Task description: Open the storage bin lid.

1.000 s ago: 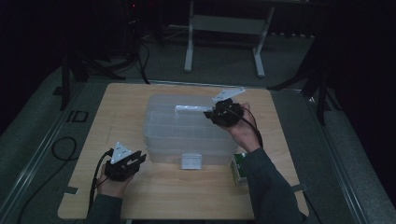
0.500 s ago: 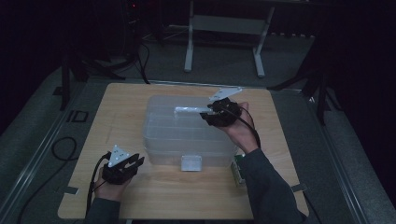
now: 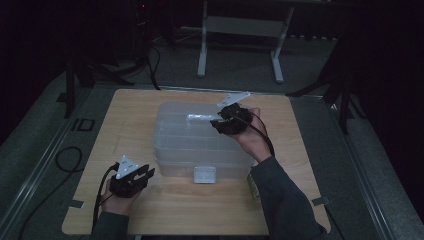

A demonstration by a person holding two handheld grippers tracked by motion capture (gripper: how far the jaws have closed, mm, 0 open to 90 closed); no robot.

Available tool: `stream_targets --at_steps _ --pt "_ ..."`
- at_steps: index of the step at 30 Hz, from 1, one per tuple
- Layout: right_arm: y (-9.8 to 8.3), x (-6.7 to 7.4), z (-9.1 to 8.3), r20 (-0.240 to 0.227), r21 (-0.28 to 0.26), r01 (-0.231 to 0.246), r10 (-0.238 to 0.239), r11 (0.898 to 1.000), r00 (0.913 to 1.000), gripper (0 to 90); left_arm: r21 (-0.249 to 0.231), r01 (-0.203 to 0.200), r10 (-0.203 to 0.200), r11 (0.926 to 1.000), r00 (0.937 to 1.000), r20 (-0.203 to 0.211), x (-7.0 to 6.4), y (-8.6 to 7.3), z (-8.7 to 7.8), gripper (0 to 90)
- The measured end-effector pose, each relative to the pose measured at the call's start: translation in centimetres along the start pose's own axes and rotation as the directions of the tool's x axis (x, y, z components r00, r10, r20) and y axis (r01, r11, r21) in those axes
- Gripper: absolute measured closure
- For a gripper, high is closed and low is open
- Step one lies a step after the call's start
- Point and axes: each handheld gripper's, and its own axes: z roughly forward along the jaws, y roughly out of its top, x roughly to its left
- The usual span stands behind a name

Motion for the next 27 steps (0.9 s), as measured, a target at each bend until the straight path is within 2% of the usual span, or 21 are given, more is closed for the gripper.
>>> stream_targets --at_steps 13,15,27 --pt "-0.03 0.29 -0.04 0.024 -0.007 0.079 -0.079 0.997 0.9966 63.6 0.0 0.007 -0.007 1.0 0.9998 0.018 -0.2 0.08 0.2 68.6" --pt "0.0 0.35 -0.06 0.019 -0.005 0.098 -0.097 0.995 0.995 67.1 -0.006 0.011 -0.011 0.9999 0.9997 0.024 -0.23 0.08 0.21 68.2" --pt "0.21 0.03 -0.05 0.009 -0.008 0.1 -0.1 0.995 0.995 67.2 -0.013 0.02 -0.02 0.9997 0.9992 0.034 -0.16 0.17 -0.01 67.7"
